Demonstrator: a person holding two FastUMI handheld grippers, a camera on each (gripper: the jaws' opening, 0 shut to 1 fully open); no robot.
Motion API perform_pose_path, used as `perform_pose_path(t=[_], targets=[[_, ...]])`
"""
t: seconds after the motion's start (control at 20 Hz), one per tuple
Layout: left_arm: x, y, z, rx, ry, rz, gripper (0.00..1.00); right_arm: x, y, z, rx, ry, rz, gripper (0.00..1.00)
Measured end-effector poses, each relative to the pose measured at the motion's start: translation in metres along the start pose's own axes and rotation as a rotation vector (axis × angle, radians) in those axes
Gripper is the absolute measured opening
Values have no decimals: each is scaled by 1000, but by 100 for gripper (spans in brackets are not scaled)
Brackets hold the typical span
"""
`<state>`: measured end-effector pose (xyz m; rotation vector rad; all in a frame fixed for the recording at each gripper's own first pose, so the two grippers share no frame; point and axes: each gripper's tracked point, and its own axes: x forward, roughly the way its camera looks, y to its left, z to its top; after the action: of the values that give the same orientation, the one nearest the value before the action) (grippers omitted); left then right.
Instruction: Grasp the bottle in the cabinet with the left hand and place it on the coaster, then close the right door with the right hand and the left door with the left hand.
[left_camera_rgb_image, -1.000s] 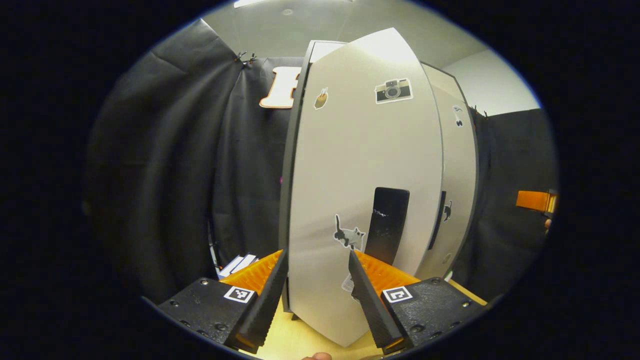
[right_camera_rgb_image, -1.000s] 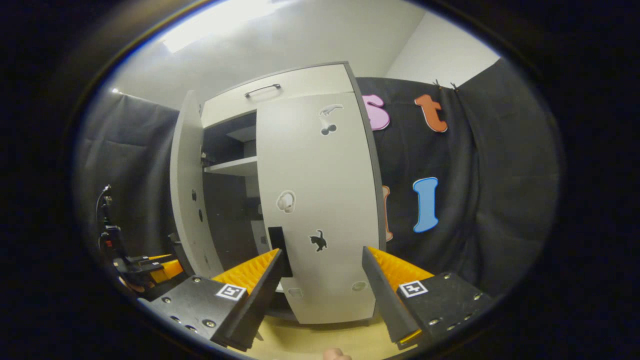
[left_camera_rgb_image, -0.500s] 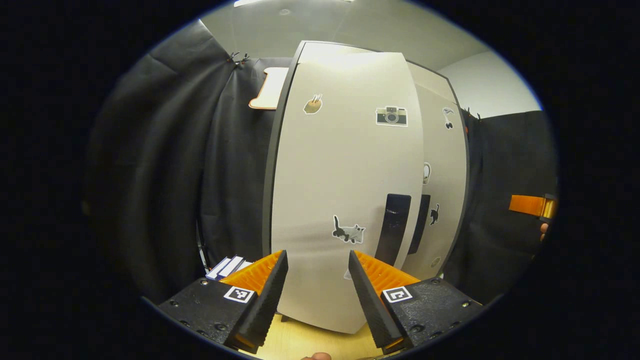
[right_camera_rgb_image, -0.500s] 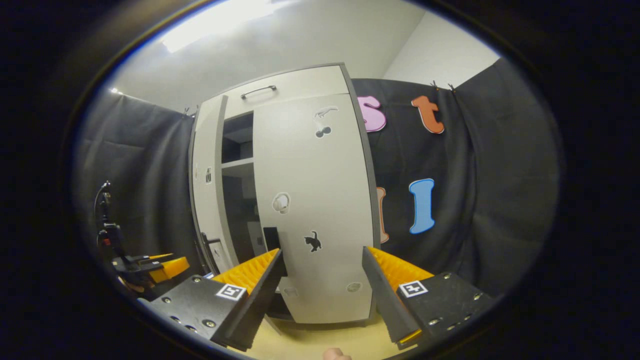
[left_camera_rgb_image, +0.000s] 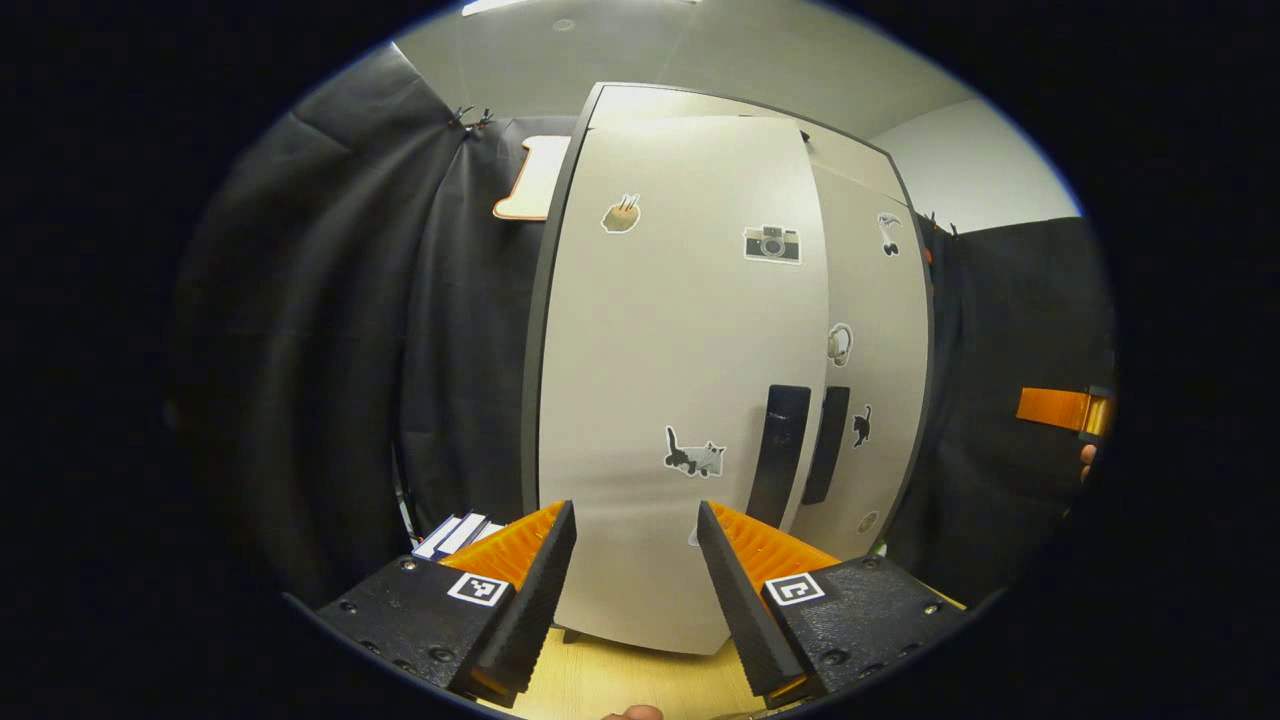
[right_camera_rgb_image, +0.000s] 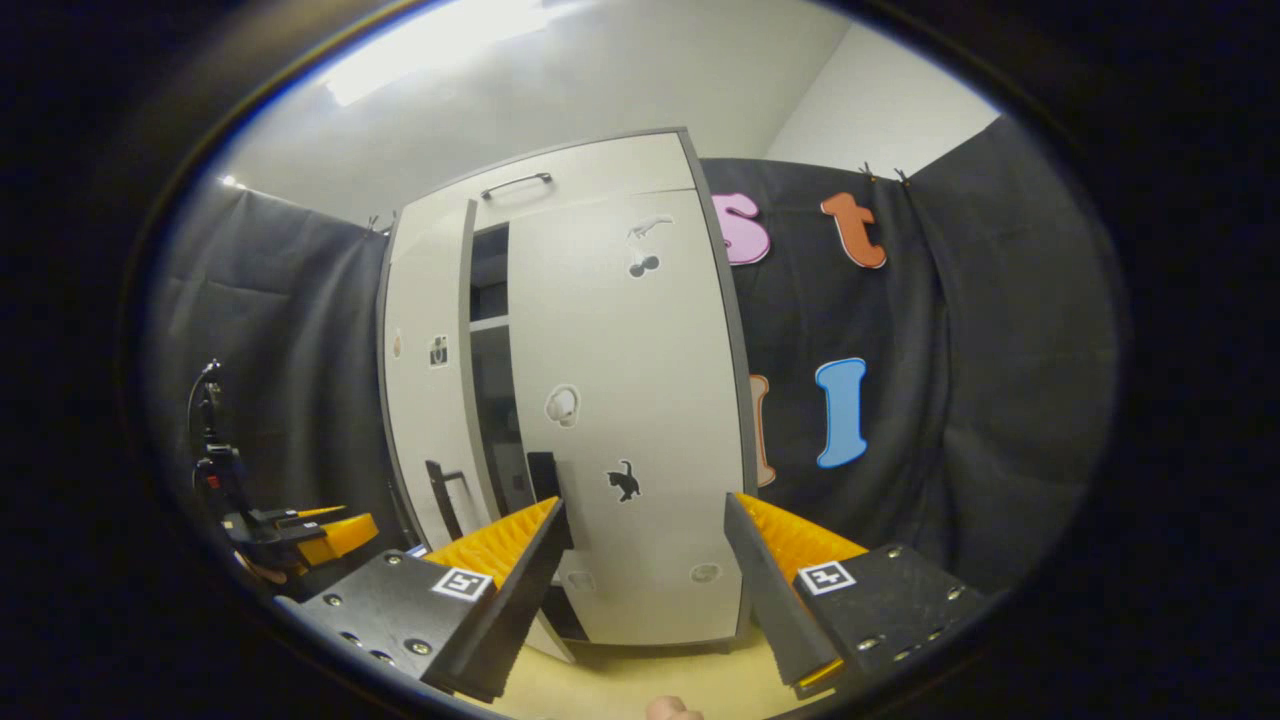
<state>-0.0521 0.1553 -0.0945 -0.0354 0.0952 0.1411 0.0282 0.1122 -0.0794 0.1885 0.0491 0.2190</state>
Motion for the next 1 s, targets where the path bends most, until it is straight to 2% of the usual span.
perform_pose_path(t=[0.55,0.6,0.85,0.9,1.0], targets=[[9,-9,0,9,6,-17,78,9,-10,-3,4,4,-14,95],[11,-11,3,9,4,-18,78,11,-11,-2,5,3,-15,99],[14,-15,4,7,4,-17,78,17,-18,0,3,-2,-19,95],[15,-16,4,6,6,-16,79,18,-19,-1,3,-1,-20,99],[17,-18,4,7,9,-16,78,18,-20,-1,5,-1,-18,99]])
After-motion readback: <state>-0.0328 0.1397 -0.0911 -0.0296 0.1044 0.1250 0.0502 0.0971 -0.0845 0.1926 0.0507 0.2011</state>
